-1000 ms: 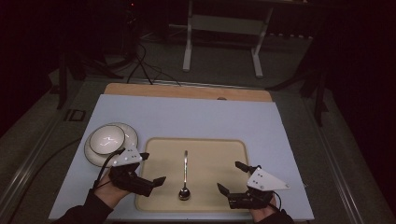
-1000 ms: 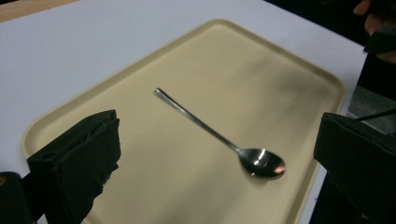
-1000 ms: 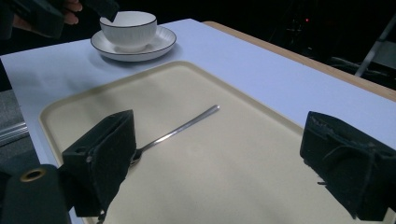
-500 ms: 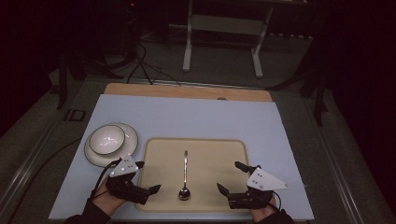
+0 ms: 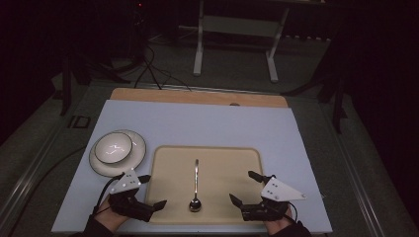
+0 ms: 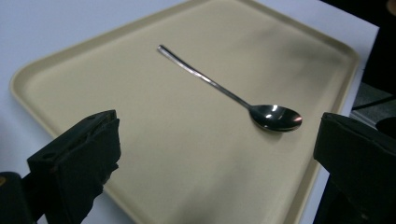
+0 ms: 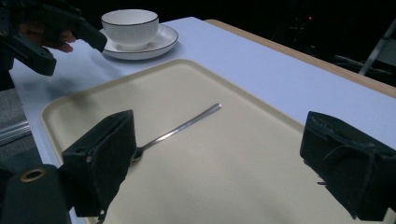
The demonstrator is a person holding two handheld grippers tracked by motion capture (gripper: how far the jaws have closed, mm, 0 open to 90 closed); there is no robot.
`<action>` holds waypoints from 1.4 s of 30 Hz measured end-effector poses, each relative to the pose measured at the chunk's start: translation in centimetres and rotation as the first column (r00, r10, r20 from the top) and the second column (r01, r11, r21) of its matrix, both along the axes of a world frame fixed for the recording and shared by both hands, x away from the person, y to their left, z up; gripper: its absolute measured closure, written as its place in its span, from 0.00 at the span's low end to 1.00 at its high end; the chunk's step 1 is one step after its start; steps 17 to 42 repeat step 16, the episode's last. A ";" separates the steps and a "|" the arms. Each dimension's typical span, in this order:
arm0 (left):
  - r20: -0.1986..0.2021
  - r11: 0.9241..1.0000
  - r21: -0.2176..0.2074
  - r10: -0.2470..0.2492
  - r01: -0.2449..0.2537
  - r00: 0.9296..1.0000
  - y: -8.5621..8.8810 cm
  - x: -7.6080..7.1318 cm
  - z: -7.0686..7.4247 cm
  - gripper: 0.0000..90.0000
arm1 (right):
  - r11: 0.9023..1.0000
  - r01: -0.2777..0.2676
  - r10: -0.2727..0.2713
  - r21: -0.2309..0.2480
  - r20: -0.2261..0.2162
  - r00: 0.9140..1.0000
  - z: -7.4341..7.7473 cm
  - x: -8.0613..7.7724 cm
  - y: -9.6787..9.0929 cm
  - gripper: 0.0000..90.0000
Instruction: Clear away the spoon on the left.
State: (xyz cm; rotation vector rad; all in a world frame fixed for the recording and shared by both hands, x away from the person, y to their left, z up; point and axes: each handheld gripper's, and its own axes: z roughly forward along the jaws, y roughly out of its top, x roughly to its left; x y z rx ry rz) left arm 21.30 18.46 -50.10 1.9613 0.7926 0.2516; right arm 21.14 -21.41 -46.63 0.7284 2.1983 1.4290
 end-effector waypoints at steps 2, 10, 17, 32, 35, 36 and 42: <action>0.002 1.000 0.000 0.002 -0.002 1.000 -0.1 0.1 0.1 0.02 | 1.000 -0.002 0.002 -0.004 -0.001 1.000 0.0 0.0 0.0 0.12; -0.012 1.000 -0.003 -0.009 0.009 1.000 -0.5 0.0 -0.6 0.02 | 1.000 -0.010 0.010 0.000 -0.011 1.000 -0.1 0.1 0.1 0.12; -0.018 1.000 0.003 -0.026 0.026 1.000 -0.8 -0.2 -0.9 0.02 | 1.000 -0.006 0.006 0.011 -0.020 1.000 -0.2 0.4 -0.1 0.12; -0.018 1.000 0.003 -0.026 0.026 1.000 -0.8 -0.2 -0.9 0.02 | 1.000 -0.006 0.006 0.011 -0.020 1.000 -0.2 0.4 -0.1 0.12; -0.018 1.000 0.003 -0.026 0.026 1.000 -0.8 -0.2 -0.9 0.02 | 1.000 -0.006 0.006 0.011 -0.020 1.000 -0.2 0.4 -0.1 0.12; -0.018 1.000 0.003 -0.026 0.026 1.000 -0.8 -0.2 -0.9 0.02 | 1.000 -0.006 0.006 0.011 -0.020 1.000 -0.2 0.4 -0.1 0.12; -0.018 1.000 0.003 -0.026 0.026 1.000 -0.8 -0.2 -0.9 0.02 | 1.000 -0.006 0.006 0.011 -0.020 1.000 -0.2 0.4 -0.1 0.12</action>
